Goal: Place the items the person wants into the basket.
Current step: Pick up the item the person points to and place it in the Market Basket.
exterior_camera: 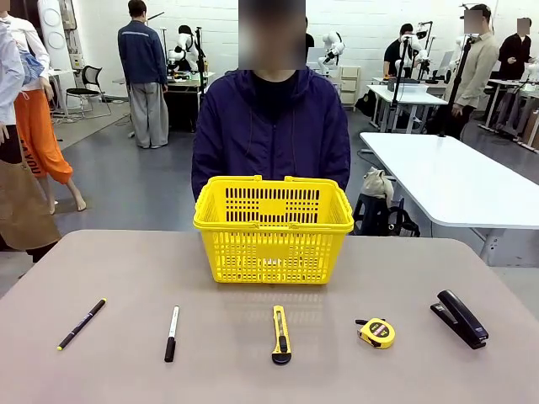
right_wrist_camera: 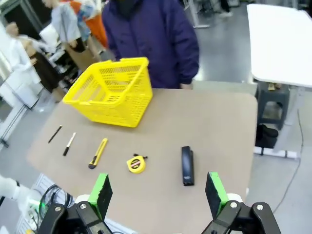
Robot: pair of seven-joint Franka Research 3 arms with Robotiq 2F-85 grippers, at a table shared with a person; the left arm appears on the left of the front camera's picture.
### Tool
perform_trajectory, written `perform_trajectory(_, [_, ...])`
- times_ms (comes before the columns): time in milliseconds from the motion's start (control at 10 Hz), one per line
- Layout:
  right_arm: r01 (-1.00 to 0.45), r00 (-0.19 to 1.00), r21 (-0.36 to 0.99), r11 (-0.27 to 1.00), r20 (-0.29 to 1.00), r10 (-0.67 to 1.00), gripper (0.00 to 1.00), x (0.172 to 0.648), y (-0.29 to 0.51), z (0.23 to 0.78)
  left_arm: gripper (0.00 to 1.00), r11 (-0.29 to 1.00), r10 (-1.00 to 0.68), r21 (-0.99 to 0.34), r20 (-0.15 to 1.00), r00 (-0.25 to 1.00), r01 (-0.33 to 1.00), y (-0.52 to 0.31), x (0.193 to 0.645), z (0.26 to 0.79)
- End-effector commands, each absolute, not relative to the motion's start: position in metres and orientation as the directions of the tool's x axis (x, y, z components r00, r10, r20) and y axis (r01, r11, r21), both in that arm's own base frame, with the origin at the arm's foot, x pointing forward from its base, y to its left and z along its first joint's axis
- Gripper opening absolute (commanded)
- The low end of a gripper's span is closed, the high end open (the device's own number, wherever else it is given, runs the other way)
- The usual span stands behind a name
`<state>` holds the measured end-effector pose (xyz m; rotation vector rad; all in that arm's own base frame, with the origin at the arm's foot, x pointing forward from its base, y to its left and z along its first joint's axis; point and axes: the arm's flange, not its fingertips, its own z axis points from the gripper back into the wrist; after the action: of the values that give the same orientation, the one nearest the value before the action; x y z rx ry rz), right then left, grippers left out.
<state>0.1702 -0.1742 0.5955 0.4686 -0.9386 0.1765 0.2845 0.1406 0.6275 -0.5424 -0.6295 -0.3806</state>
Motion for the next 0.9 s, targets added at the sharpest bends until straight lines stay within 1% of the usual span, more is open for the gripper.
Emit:
perform_trajectory(0, [-0.334, 0.558, 0.301, 0.893, 0.827, -0.07, 1.0, 0.13, -0.18, 0.591, 1.0, 0.812, -0.123, -0.361, 0.661, 0.74, 0.458, 0.147, 0.274, 0.626])
perform_trajectory(200, [-0.325, 0.529, 0.304, 0.895, 0.844, -0.094, 1.0, 0.116, -0.19, 0.599, 1.0, 0.836, -0.081, -0.358, 0.67, 0.738, 0.416, 0.157, 0.265, 0.625])
perform_trajectory(300, [-0.323, 0.521, 0.307, 0.895, 0.848, -0.103, 1.0, 0.117, -0.189, 0.6, 1.0, 0.85, -0.083, -0.347, 0.655, 0.751, 0.396, 0.157, 0.268, 0.624])
perform_trajectory(400, [-0.29, 0.55, 0.303, 0.908, 0.829, -0.101, 1.0, 0.134, -0.198, 0.604, 1.0, 0.832, -0.108, -0.353, 0.654, 0.749, 0.428, 0.163, 0.267, 0.63])
perform_trajectory(800, [-0.29, 0.55, 0.303, 0.908, 0.829, -0.101, 1.0, 0.134, -0.198, 0.604, 1.0, 0.832, -0.108, -0.353, 0.654, 0.749, 0.428, 0.163, 0.267, 0.63])
